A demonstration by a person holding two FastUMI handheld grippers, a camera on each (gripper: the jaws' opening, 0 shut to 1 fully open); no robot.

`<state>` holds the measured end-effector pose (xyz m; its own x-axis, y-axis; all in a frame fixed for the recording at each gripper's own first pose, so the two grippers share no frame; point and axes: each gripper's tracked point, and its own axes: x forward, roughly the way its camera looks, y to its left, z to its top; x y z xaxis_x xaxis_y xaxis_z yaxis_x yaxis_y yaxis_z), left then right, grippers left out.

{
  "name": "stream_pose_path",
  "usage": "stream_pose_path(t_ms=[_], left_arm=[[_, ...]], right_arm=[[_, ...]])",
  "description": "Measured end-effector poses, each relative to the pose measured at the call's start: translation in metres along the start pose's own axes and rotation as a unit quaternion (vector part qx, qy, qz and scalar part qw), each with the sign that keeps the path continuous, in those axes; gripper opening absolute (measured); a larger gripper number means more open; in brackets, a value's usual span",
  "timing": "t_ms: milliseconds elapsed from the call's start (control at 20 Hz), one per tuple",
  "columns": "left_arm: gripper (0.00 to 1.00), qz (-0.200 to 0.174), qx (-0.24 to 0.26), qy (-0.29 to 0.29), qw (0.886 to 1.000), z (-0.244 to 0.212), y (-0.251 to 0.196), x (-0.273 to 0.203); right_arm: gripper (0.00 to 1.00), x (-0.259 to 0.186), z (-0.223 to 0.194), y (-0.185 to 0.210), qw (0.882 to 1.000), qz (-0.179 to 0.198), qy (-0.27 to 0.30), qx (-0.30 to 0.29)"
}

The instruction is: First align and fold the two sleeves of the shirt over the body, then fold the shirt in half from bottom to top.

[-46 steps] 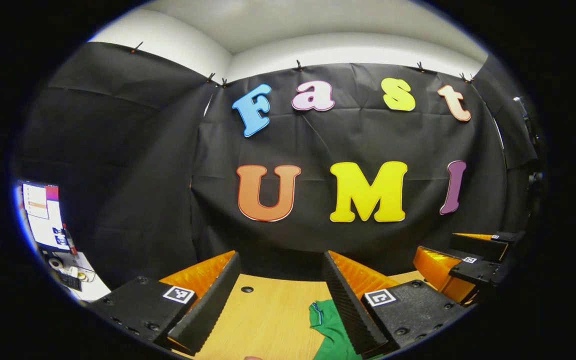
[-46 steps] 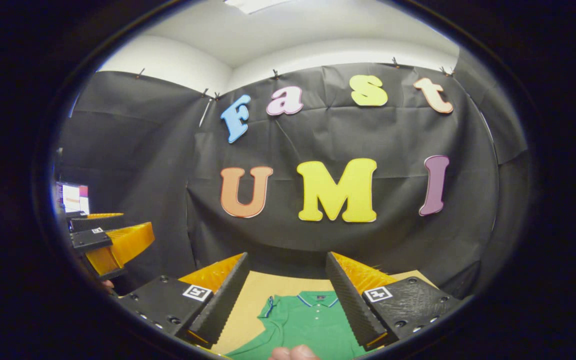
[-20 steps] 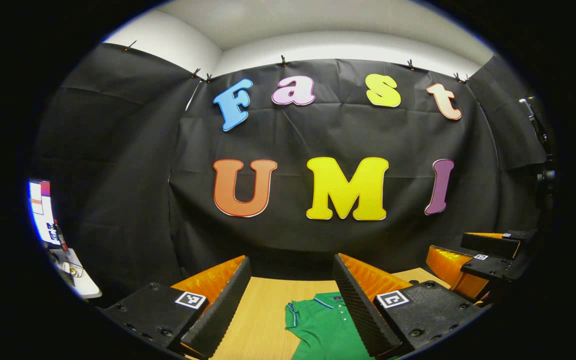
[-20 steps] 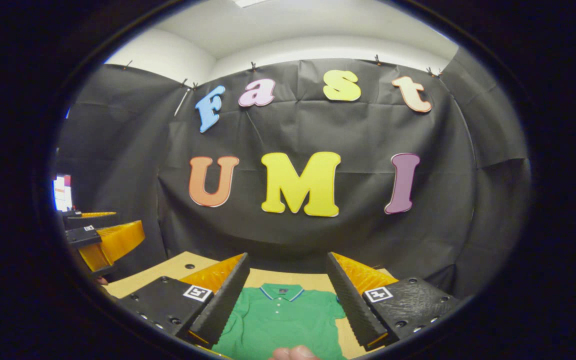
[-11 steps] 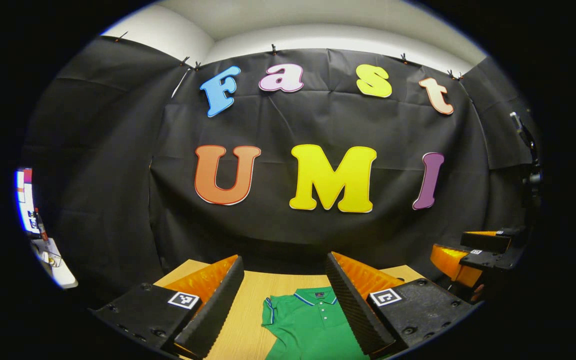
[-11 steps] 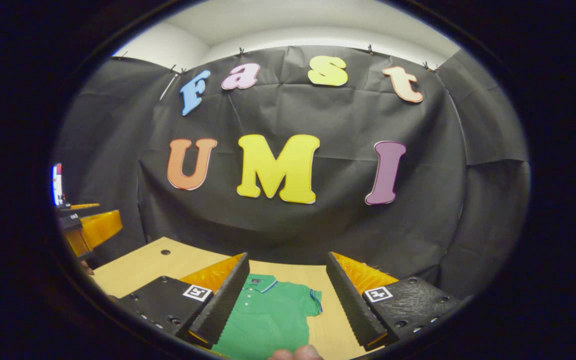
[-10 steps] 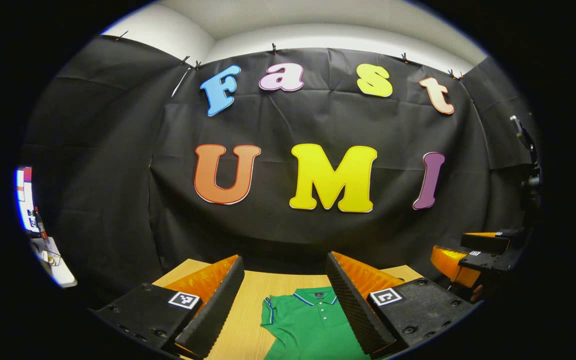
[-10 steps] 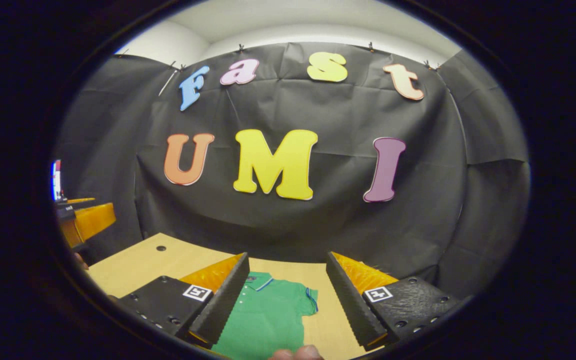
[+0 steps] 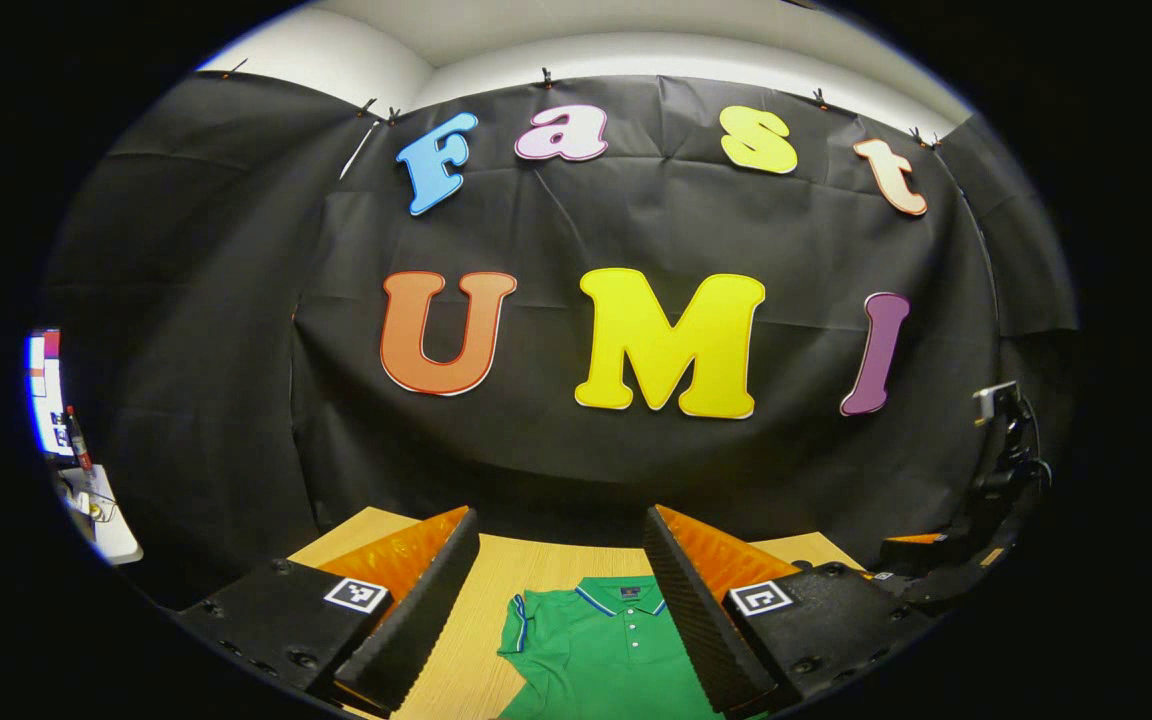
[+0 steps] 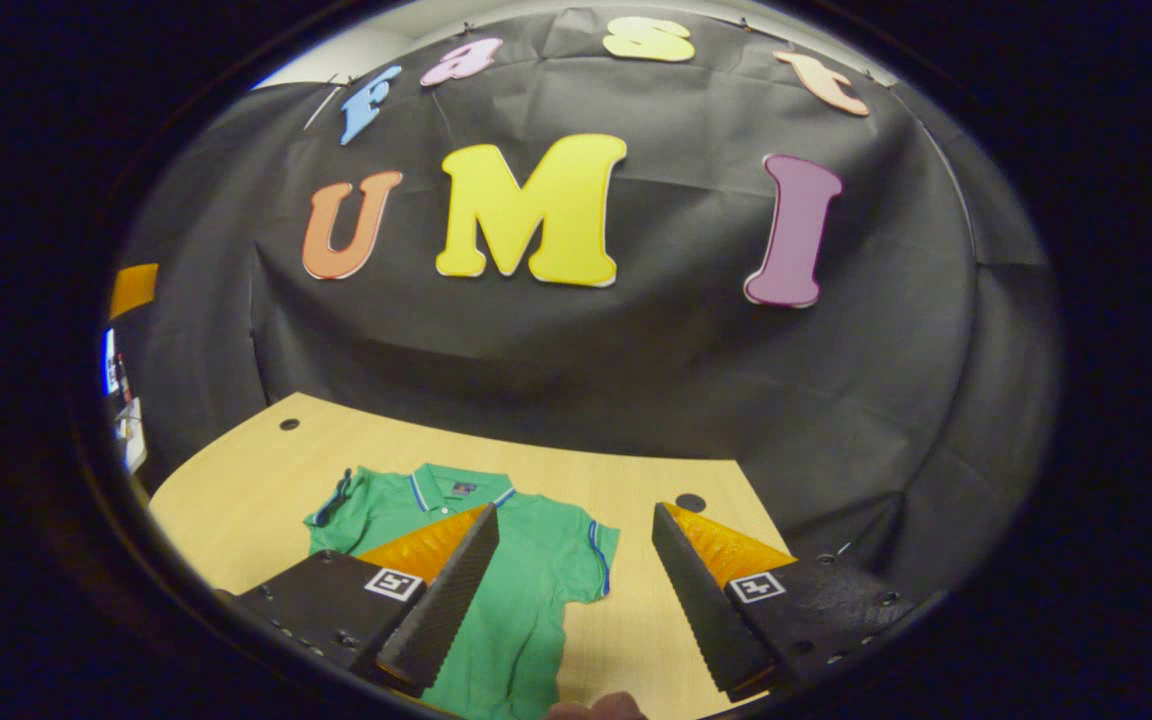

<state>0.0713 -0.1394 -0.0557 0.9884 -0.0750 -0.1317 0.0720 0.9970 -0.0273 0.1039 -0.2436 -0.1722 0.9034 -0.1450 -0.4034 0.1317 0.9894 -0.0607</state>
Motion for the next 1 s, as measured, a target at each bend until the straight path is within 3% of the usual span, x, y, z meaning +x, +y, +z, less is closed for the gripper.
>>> stream_pose_path(t_ms=[150, 250, 400, 750, 850, 900, 1000], left_arm=[[1.0, 0.011, 0.002, 0.016, 1.0, -0.011, -0.003, 0.007], [1.0, 0.018, 0.002, 0.029, 0.999, -0.018, -0.001, 0.012], [1.0, 0.03, 0.005, 0.032, 0.999, -0.019, 0.002, 0.018], [1.0, 0.039, -0.006, 0.062, 0.997, -0.037, -0.002, 0.029], [1.0, 0.042, -0.005, 0.064, 0.997, -0.039, -0.003, 0.03], [1.0, 0.042, -0.004, 0.066, 0.997, -0.04, -0.004, 0.031], [1.0, 0.043, 0.001, 0.072, 0.996, -0.044, -0.005, 0.032]], right_arm=[[0.96, 0.04, -0.028, -0.008, 0.999, 0.013, 0.041, 0.026], [0.95, 0.069, -0.047, -0.018, 0.997, 0.003, 0.065, 0.035], [0.95, 0.104, -0.068, -0.035, 0.996, -0.017, 0.087, 0.001], [0.95, 0.163, -0.124, -0.027, 0.986, 0.021, 0.165, 0.01], [0.91, 0.175, -0.14, -0.029, 0.982, 0.024, 0.186, 0.018], [0.8, 0.18, -0.145, -0.03, 0.981, 0.026, 0.193, 0.018], [0.69, 0.188, -0.154, -0.028, 0.978, 0.032, 0.207, 0.015]])
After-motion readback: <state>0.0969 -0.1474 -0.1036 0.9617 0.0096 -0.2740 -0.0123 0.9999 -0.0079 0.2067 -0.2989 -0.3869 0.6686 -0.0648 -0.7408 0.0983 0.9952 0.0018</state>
